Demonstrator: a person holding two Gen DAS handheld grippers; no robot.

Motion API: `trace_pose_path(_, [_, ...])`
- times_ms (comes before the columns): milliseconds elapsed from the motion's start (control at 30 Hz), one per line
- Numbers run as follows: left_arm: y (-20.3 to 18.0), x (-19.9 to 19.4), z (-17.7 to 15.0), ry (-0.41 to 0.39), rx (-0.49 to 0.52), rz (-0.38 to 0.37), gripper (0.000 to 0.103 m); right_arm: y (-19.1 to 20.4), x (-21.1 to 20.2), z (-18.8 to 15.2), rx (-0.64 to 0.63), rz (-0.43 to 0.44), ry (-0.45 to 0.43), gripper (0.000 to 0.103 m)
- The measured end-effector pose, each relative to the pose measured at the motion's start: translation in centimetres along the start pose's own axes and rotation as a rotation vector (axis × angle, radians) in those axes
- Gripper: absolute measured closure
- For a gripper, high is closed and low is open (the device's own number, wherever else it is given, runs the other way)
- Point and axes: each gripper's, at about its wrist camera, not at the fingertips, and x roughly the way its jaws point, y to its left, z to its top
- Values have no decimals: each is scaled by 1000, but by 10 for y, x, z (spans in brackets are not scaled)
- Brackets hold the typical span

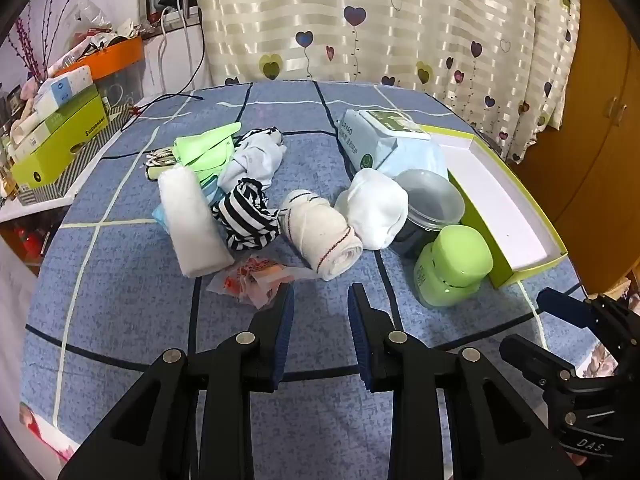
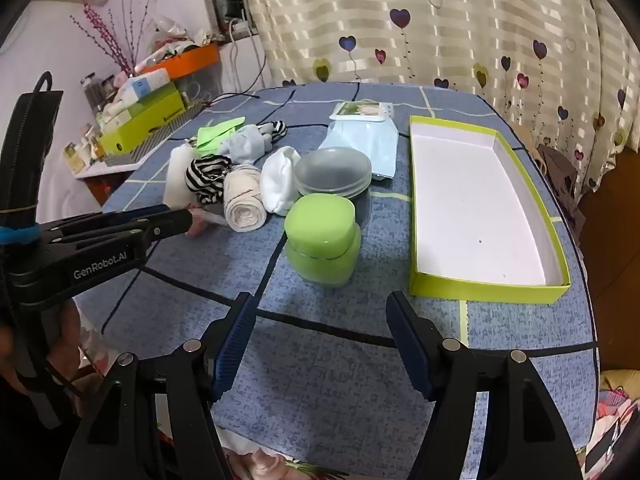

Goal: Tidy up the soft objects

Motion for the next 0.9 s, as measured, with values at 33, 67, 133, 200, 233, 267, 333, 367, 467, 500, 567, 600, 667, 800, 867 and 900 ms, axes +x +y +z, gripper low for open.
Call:
trace_pose_path(33, [0,-1,0,-2,1,-3,74,0,0,0,1,-1,-2,35])
trace_pose_path(67, [1,-2,-1,-5,2,-3,74,1,0,0,2,-3,-3,35])
trace_pose_path(133, [2,-5,-1,-12,9,1,74,2,0,1,3,-4,-4,35])
trace_pose_path(200, [1,1,-5,-7,9,4,74,4,0,1,-1,5,5,35])
trace_pose_path(233, [1,0,-6,-6,9,3,74,4,0,2,-1,8,6,35])
trace_pose_path(267, [1,0,-7,-7,9,4,74,4,0,2,-2,10,6,35])
trace_pose_path(333, [1,0,-6,-3,11,8,74,7,1,3,-5,10,5,35])
trace_pose_path(367, [1,-1,-7,-3,10,9,74,7,2,4,-5,9,5,35])
trace_pose_path(467, [2,-2,-7,10,4,12,74,3,1,5,-3,15,2,35])
trace_pose_path(500, [3,-3,-7,13,-1,13,74,7,-2,5,-6,7,3,35])
trace_pose_path(567, [4,-3,-7,18,-6,6,74,10,-3,4,-14,5,-3,35])
trace_pose_path(600, [4,-3,-7,19,-6,9,74,10,-2,3,-16,5,-3,35])
trace_pose_path(667, [4,-5,-7,16,-6,10,74,10,-3,4,-15,2,-5,35])
trace_pose_path(800, [4,-7,-6,15,-6,8,74,9,-3,3,-18,9,-9,35])
trace_pose_path(867, [4,-8,-6,12,-14,-7,74,10,-4,2,-20,11,-10,35])
trace_pose_path(900, [5,-9,-5,11,-16,-9,74,10,-4,2,-20,13,-11,35])
